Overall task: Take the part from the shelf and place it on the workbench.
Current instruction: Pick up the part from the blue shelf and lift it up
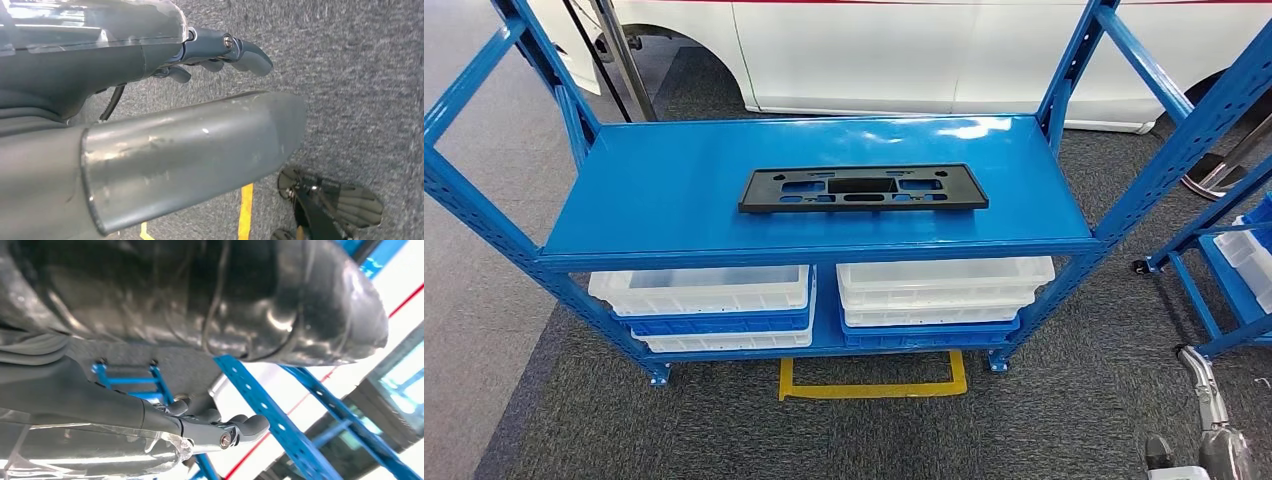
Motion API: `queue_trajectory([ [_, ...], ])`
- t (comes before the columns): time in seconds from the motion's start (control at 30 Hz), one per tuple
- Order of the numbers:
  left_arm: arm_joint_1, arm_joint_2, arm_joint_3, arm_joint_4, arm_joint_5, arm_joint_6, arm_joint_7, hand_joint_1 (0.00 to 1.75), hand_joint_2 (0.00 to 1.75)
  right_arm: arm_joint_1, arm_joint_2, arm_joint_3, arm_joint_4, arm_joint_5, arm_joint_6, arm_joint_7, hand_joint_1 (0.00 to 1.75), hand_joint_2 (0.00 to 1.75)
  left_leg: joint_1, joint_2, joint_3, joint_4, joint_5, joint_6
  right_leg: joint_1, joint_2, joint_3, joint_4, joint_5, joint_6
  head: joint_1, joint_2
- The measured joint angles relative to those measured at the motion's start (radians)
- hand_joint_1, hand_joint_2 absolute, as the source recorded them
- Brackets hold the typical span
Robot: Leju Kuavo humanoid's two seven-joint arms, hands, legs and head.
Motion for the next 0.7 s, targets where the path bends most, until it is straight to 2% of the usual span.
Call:
queue_trajectory([
  [0.13,0.000,0.000,0.000,0.000,0.001,-0.007,0.000,0.00,0.00,0.004,-0.043,0.026,-0.041,0.034,-0.047,0.019,0.00,0.00,0.000,0.000,-0.001,0.000,0.000,0.000,0.000,0.000,0.000,0.000,0.000,0.000,0.000,0.000],
  [0.27,0.000,0.000,0.000,0.000,0.000,-0.013,0.003,0.00,0.00,-0.005,-0.117,0.091,-0.083,0.089,-0.101,0.066,0.00,0.00,0.000,0.000,-0.001,0.000,0.000,0.000,0.000,0.000,0.001,0.000,0.000,0.000,0.000,0.000],
  [0.43,0.000,-0.001,0.000,0.000,-0.006,-0.020,0.007,0.00,0.00,-0.026,-0.185,0.163,-0.109,0.149,-0.121,0.092,0.00,0.00,0.000,-0.001,-0.001,0.000,0.000,0.000,0.000,-0.001,0.001,0.000,0.000,0.000,0.000,0.000],
  [0.53,-0.001,-0.001,0.000,0.001,-0.023,-0.034,0.015,0.00,0.00,-0.059,-0.221,0.224,-0.110,0.309,-0.136,0.138,0.00,0.00,0.000,0.000,-0.001,0.000,0.000,0.000,0.000,0.000,0.000,0.000,0.000,0.000,0.000,0.000],
  [0.7,-0.002,-0.001,-0.005,0.001,-0.049,-0.053,0.024,0.00,0.00,-0.139,-0.304,0.399,-0.093,0.703,-0.177,0.298,0.00,0.00,0.000,0.000,-0.001,0.000,0.000,-0.001,0.000,-0.001,0.000,0.001,0.000,0.000,0.000,0.000],
])
